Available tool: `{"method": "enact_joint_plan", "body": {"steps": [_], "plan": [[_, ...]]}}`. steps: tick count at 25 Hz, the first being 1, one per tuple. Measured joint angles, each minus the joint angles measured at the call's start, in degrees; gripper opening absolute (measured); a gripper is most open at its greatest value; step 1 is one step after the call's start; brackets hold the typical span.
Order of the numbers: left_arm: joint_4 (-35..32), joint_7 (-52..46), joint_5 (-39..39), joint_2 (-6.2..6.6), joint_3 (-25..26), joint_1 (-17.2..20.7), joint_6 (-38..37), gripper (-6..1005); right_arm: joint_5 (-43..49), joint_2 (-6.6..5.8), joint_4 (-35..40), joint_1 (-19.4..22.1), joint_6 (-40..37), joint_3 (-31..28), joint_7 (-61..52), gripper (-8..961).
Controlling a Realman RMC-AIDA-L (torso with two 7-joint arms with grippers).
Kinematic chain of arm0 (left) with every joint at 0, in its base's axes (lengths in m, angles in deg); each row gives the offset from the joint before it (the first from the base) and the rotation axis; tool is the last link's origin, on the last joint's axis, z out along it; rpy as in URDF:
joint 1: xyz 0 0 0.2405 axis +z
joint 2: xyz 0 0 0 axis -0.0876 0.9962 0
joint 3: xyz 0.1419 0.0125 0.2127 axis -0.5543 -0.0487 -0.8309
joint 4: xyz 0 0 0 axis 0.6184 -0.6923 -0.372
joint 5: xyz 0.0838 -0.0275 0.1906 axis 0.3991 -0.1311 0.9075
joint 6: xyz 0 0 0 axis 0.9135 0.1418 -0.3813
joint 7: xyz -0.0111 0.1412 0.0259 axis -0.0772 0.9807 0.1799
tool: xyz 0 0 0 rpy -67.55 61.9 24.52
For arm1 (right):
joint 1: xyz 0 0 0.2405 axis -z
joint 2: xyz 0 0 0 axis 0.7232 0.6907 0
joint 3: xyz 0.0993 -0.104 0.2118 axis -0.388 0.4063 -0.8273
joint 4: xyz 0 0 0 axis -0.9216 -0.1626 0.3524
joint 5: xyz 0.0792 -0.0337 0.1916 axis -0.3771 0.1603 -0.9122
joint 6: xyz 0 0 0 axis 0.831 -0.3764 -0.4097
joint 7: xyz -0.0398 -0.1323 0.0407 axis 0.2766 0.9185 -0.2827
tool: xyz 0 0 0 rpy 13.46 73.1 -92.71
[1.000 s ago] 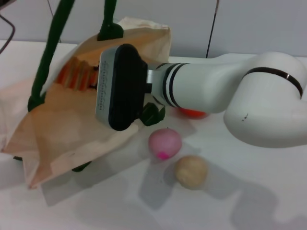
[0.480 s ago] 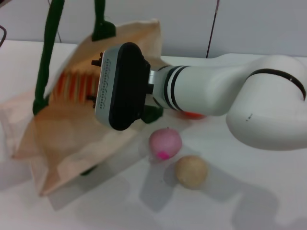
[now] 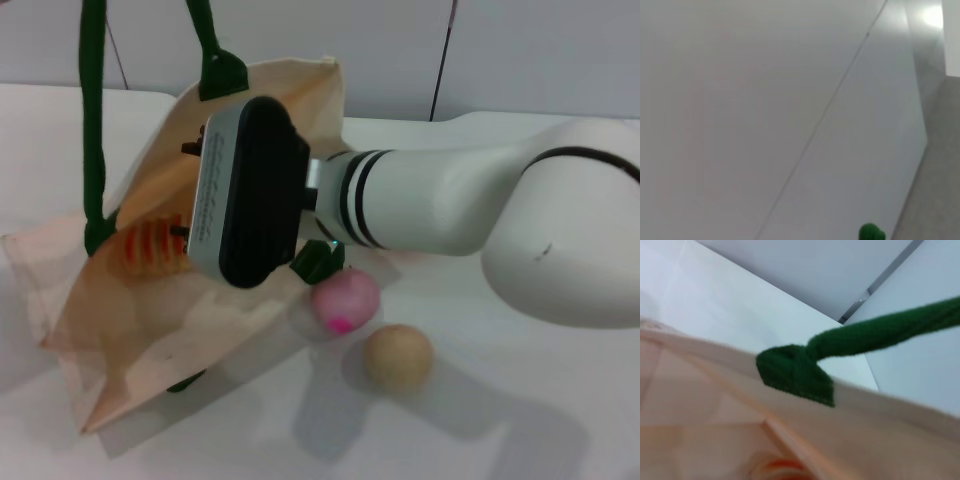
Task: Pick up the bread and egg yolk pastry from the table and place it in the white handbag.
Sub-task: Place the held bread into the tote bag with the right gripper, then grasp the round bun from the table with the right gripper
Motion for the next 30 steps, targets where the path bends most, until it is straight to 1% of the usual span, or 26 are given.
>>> {"method": "enact_joint_plan", "body": {"steps": [4, 8, 12, 18, 23, 25, 26, 27, 30], "plan": [[0.0, 0.6, 0.0, -0.2, 2.1, 0.8, -1.7, 121, 0.7, -0.38, 4.8, 3.1, -5.2, -4.8, 1.2, 897], [0.0, 1.0, -0.1, -0.6, 3.0, 1.4, -4.8, 121, 3.5, -0.45, 11.4, 9.2, -10.8, -11.3, 3.8, 897], [0.3, 1.5, -0.2, -0.67, 3.2, 1.9, -7.1, 121, 5.8, -0.46, 16.5, 14.5, -16.1, -16.6, 4.7, 896], [1.3, 2.4, -0.9, -1.07, 4.6, 3.1, -10.3, 121, 6.0, -0.55, 21.5, 19.7, -23.9, -22.2, 6.4, 896], [1.3, 2.7, -0.6, -1.18, 4.6, 3.3, -10.5, 121, 5.5, -0.54, 24.6, 22.5, -33.2, -25.2, 8.2, 895], [1.3, 2.7, -0.5, -1.22, 4.6, 3.3, -10.5, 121, 5.0, -0.55, 25.5, 22.8, -38.1, -26.2, 8.3, 895], [1.3, 2.7, -0.5, -1.22, 4.6, 3.3, -10.5, 121, 3.3, -0.54, 25.9, 22.9, -43.2, -27.5, 9.0, 895], [1.3, 2.7, -0.4, -1.22, 4.6, 3.3, -10.5, 121, 3.3, -0.54, 25.9, 22.9, -43.2, -27.5, 9.0, 895], [1.3, 2.7, -0.4, -1.22, 4.6, 3.3, -10.6, 121, -0.6, -0.53, 25.5, 22.9, -50.4, -30.2, 11.3, 894]]}}
